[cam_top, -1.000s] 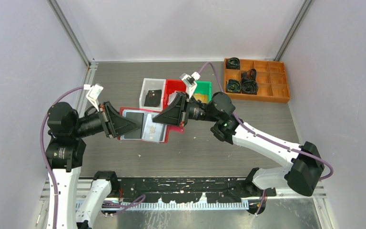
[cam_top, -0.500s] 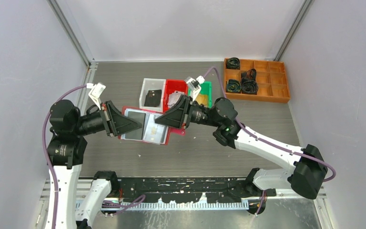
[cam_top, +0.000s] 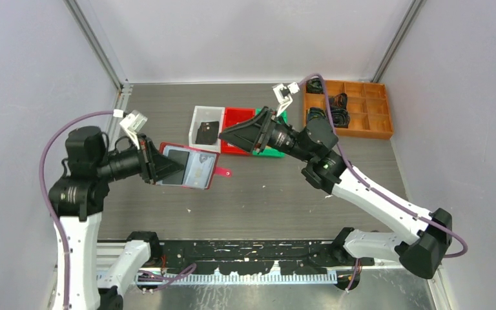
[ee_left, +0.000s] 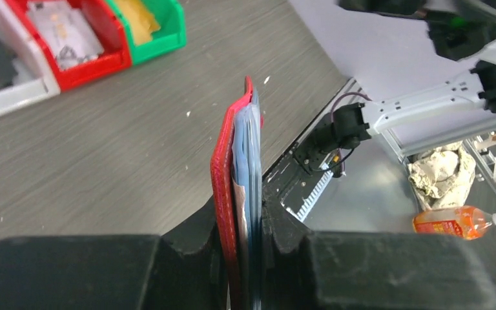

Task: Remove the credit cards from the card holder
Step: Remove the credit card from the card holder.

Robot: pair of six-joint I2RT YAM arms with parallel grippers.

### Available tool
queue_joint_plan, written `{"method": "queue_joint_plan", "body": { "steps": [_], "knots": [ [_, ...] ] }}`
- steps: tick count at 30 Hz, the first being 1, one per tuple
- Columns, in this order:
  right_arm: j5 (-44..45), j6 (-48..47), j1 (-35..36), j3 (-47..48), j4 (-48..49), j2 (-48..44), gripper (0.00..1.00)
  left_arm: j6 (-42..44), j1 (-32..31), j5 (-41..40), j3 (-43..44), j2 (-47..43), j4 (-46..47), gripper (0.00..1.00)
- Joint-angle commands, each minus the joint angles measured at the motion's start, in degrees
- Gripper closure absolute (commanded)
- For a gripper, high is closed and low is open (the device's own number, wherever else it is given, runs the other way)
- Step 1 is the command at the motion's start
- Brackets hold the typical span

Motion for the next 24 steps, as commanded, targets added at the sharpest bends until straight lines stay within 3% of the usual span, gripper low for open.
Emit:
{"method": "queue_joint_plan", "body": {
  "steps": [1,8,18,24],
  "knots": [
    [-7.7,6.0,3.6,2.2,6.3,6.6,0.38,10.8,0.2,-3.0,5.4,7.9,-13.0,0.9],
    [-12.4,15.3,9.3,0.4,22.2,17.3,0.4,14.8,0.2,1.3,12.3,14.8,-22.2,0.91],
    [-9.9,16.4,9.3,-2.8,26.2,19.2,0.45,7.5,0.2,10.7,11.7,13.2,-18.5,0.82],
    [-9.2,18.0,9.4,-3.0,29.4,20.2,0.54,-1.7,0.2,18.8,9.5,11.7,-11.4,0.76]
  ]
}}
